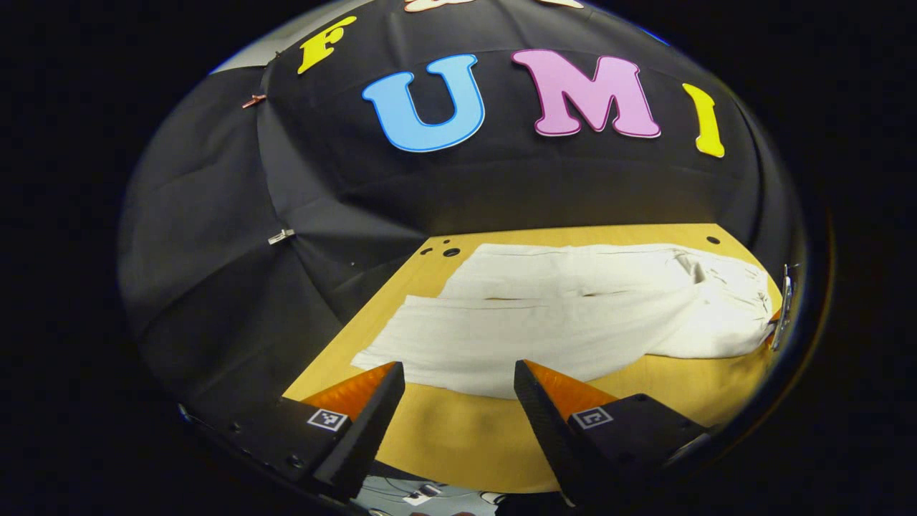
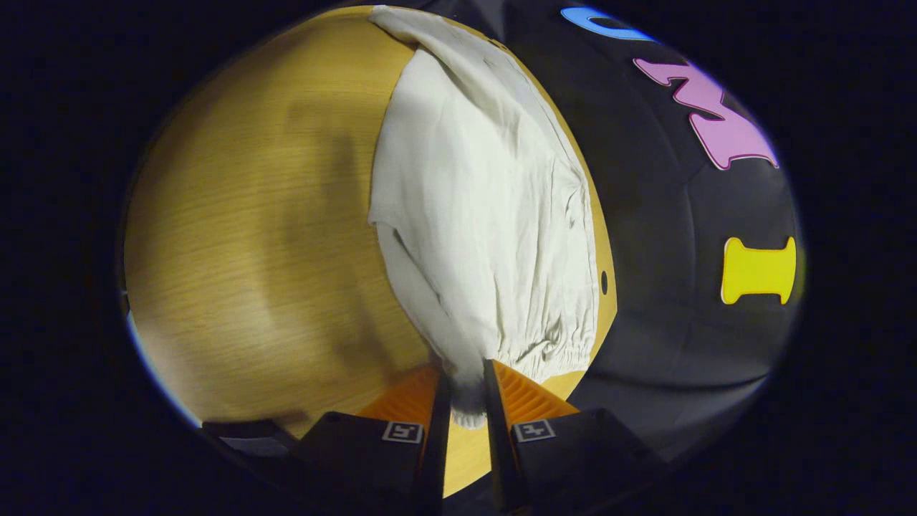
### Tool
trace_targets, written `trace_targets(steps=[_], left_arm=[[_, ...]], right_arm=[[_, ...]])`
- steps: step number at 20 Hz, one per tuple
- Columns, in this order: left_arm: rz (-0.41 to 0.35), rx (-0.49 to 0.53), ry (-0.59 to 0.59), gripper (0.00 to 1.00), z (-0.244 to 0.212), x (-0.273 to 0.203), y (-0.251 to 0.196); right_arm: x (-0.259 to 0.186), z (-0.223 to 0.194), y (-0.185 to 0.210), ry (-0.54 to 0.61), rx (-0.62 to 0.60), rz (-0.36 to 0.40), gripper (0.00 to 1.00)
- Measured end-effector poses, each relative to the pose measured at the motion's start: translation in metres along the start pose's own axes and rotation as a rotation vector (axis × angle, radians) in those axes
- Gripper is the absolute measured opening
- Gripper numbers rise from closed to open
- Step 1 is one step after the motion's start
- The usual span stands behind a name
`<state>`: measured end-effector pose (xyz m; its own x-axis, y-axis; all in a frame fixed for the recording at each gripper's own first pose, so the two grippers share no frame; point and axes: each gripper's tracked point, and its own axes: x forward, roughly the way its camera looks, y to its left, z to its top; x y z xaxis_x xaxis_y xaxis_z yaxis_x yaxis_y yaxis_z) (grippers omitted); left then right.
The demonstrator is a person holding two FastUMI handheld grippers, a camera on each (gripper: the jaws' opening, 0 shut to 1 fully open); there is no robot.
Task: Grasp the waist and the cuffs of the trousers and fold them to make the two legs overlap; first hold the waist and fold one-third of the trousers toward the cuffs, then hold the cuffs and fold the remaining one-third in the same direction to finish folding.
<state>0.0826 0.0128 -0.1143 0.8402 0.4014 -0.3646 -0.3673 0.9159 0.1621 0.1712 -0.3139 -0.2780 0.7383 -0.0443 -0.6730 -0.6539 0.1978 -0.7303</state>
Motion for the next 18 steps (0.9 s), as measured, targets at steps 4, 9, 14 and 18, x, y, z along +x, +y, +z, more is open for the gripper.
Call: trace_targets(steps=[4,9,14,18], left_arm=[[0.067,0.146,0.088,0.97,-0.041,0.024,0.044],[0.023,0.414,0.125,0.96,-0.069,0.066,0.085],[-0.025,0.789,0.136,0.95,-0.083,0.114,0.13],[-0.08,1.013,0.118,0.95,-0.077,0.158,0.15]], right_arm=[[-0.001,0.002,0.002,-0.01,-0.043,0.079,0.2],[-0.003,0.0,0.003,-0.021,-0.102,0.146,0.1],[0.0,-0.001,0.005,0.009,-0.062,0.209,0.06],[-0.002,0.001,0.005,0.012,-0.101,0.208,0.06]])
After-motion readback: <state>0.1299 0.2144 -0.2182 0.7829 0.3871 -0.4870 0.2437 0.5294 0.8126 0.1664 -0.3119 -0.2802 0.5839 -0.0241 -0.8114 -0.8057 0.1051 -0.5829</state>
